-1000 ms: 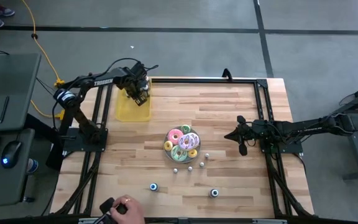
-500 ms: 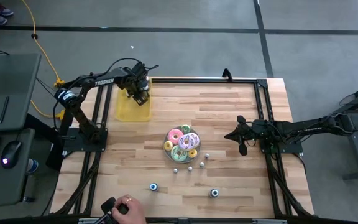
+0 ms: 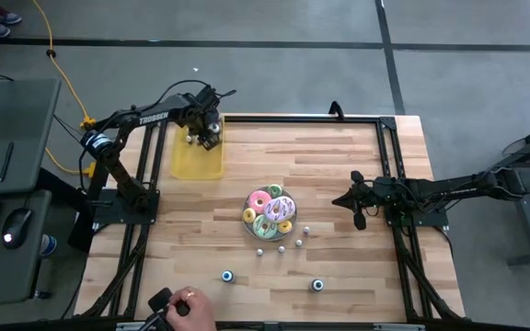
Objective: Pick & Place food coloring
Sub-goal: Put the small brown food coloring bottle into the yellow bin
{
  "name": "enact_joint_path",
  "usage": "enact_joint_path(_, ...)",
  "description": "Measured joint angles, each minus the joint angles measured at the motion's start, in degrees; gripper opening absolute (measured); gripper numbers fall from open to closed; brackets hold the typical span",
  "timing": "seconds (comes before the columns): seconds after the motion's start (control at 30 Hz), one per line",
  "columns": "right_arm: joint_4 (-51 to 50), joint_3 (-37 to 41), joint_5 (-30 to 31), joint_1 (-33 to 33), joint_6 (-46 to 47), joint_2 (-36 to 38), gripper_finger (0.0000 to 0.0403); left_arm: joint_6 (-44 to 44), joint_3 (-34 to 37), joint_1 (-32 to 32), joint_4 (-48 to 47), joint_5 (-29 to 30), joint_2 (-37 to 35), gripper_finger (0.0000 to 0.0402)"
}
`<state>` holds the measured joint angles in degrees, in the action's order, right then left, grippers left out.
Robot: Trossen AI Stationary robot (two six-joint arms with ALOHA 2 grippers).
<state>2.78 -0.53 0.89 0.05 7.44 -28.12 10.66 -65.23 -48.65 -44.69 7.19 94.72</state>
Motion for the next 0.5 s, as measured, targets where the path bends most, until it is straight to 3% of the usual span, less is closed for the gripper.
enact_joint_path(0.5, 0.0, 0.0, 0.0, 0.0, 0.0, 0.0, 0.0000, -5.0, -16.2, 5.6, -12.6, 1.1, -7.2, 0.0155)
